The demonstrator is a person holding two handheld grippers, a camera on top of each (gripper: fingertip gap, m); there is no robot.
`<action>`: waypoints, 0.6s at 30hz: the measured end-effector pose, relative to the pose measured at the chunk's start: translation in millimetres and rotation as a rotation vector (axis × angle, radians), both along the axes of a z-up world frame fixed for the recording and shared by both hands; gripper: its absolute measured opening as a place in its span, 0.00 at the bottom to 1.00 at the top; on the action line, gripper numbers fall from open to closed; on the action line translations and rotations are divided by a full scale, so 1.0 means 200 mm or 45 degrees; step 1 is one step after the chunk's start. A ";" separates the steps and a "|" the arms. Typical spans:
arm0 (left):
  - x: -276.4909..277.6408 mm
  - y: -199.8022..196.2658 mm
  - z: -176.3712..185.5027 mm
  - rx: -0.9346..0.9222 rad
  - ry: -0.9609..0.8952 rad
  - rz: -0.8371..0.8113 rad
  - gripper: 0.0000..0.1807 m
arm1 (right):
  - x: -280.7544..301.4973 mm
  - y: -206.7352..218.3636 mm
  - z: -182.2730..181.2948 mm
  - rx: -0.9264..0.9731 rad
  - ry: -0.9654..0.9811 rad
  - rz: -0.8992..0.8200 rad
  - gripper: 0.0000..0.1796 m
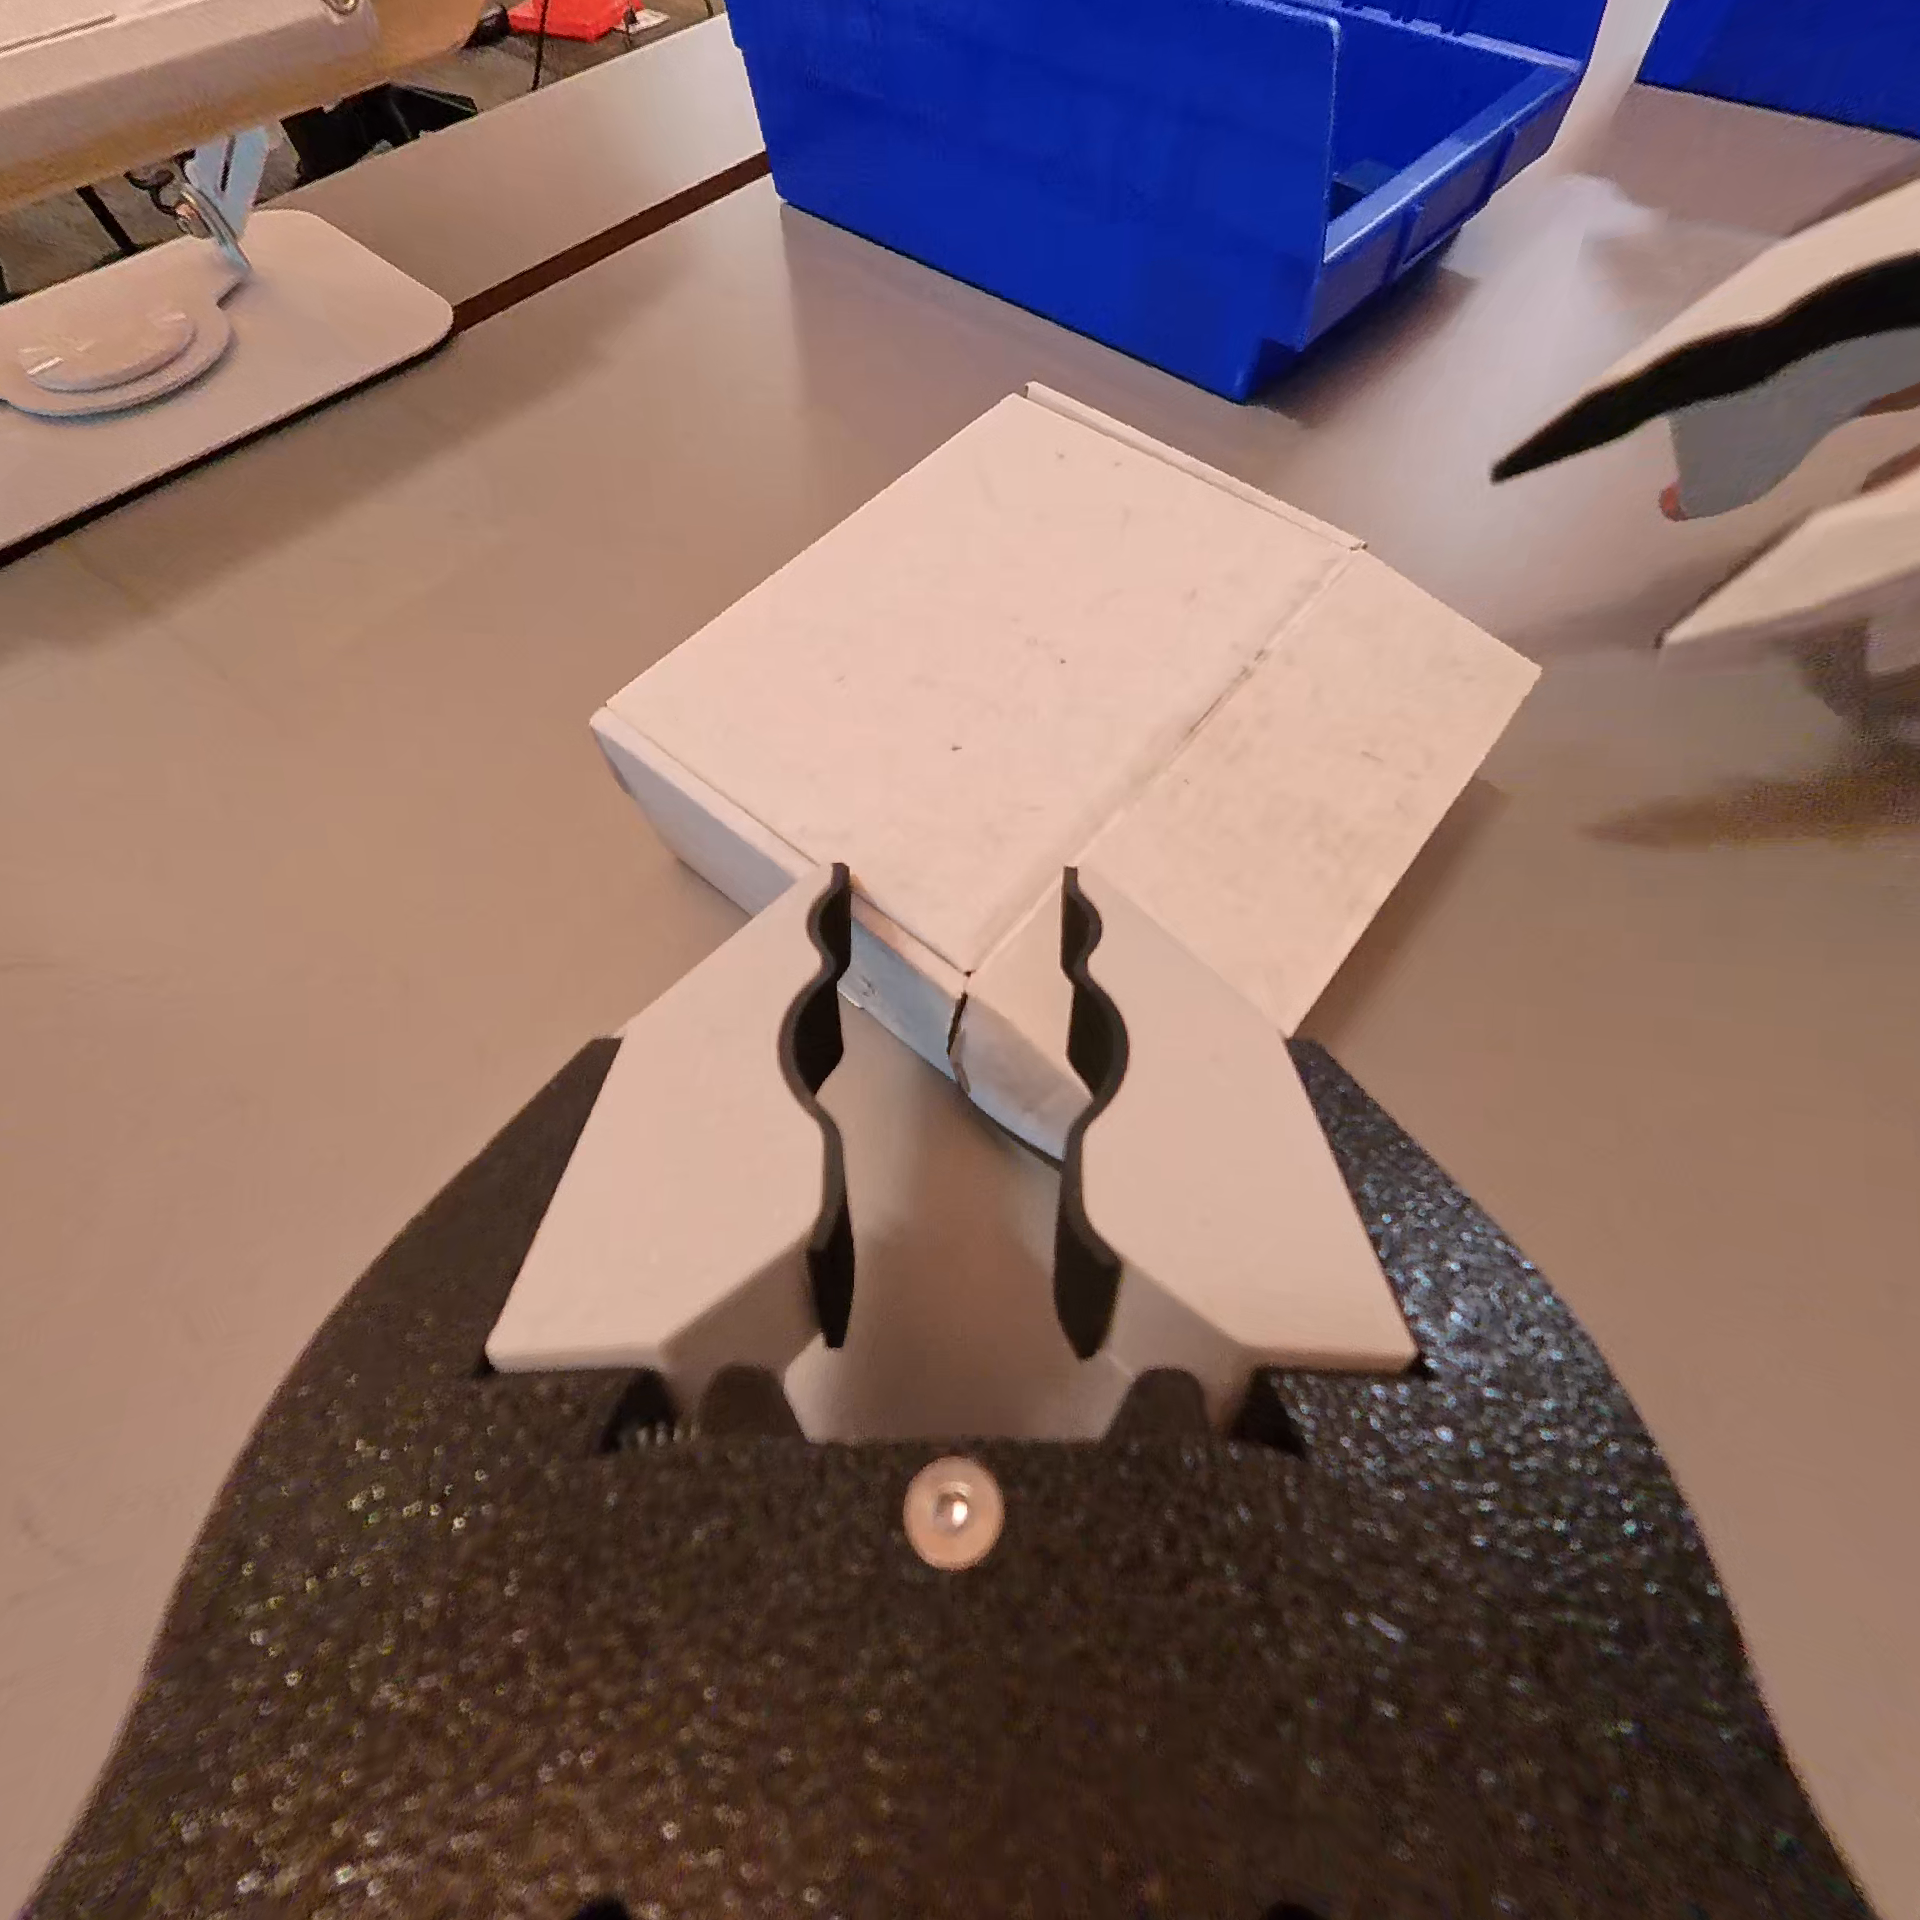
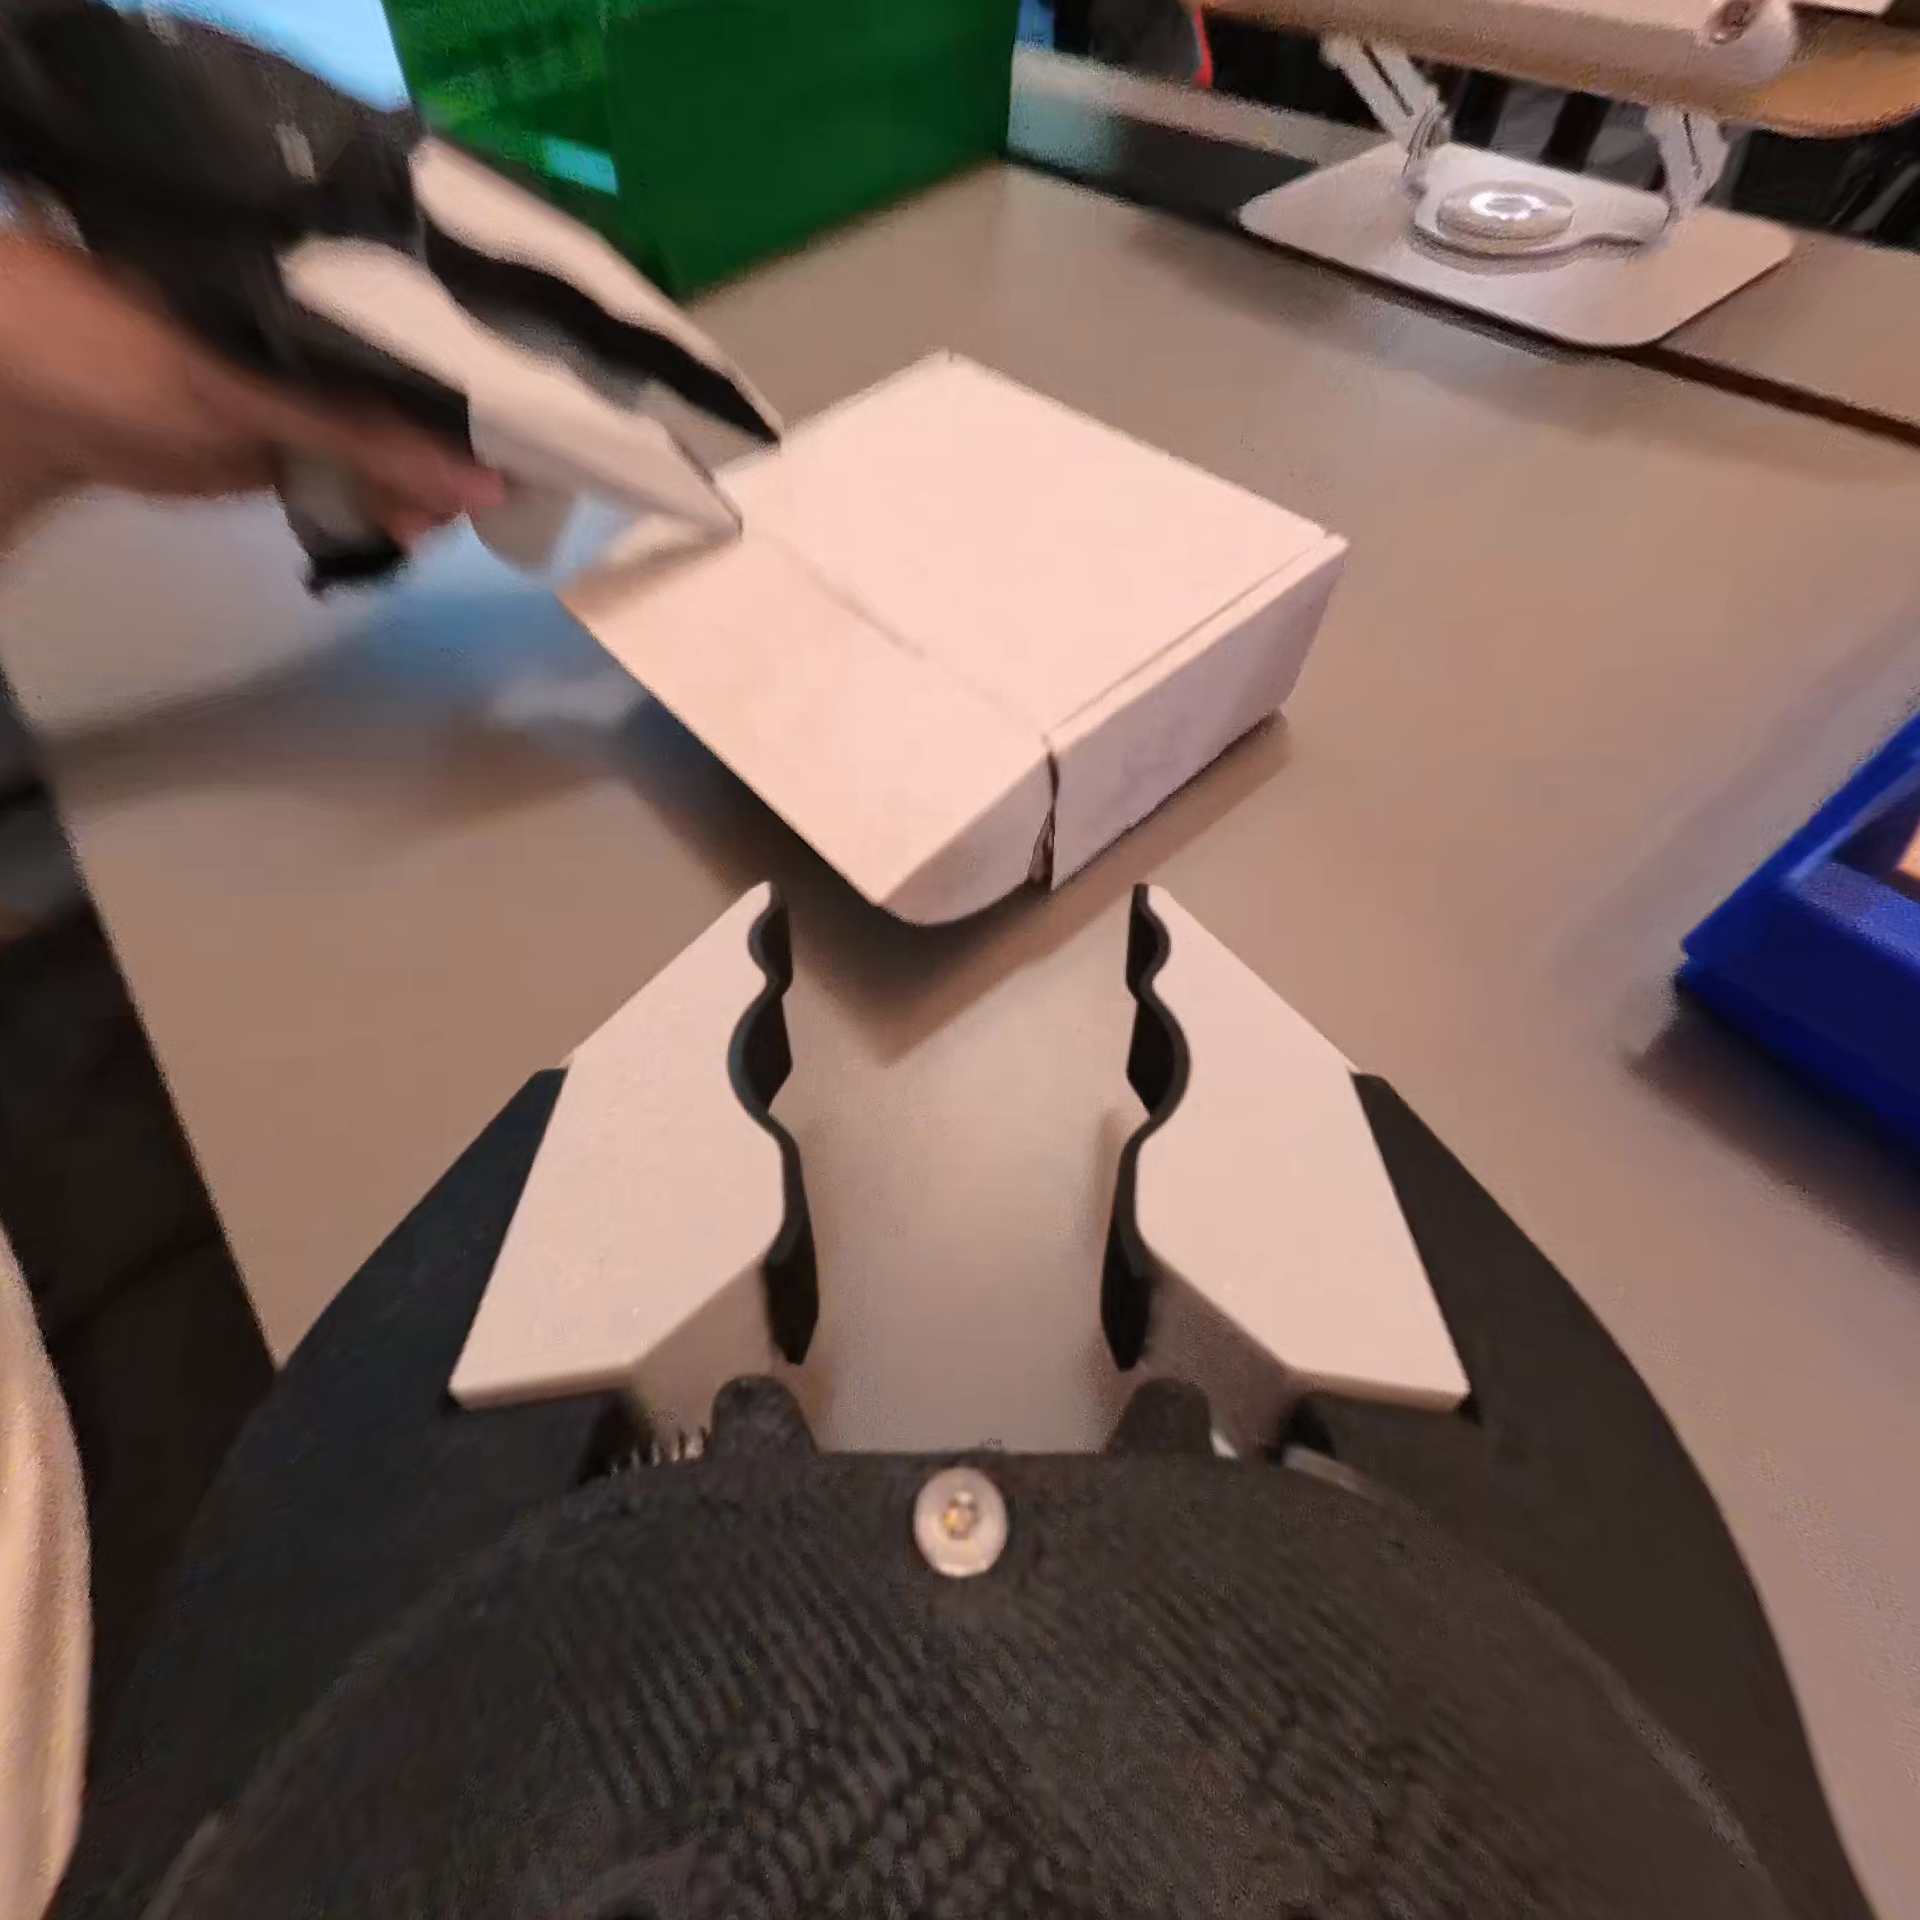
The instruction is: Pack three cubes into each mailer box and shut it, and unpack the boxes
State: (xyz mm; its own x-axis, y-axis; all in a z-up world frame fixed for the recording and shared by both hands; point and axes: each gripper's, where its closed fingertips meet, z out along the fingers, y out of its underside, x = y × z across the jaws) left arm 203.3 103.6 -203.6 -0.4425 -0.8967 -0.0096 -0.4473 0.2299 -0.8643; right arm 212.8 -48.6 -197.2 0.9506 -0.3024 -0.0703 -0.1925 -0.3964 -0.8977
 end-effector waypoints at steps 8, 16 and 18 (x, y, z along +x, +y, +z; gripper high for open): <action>0.00 0.00 0.00 -0.022 -0.006 -0.005 0.21 | 0.15 0.18 -0.10 -0.070 0.299 0.195 0.51; 0.01 0.01 0.00 -0.004 -0.003 -0.022 0.20 | 0.13 0.24 -0.15 -0.061 0.344 0.358 0.41; 0.01 0.01 0.00 -0.004 -0.005 -0.022 0.20 | 0.13 0.25 -0.14 -0.042 0.331 0.345 0.41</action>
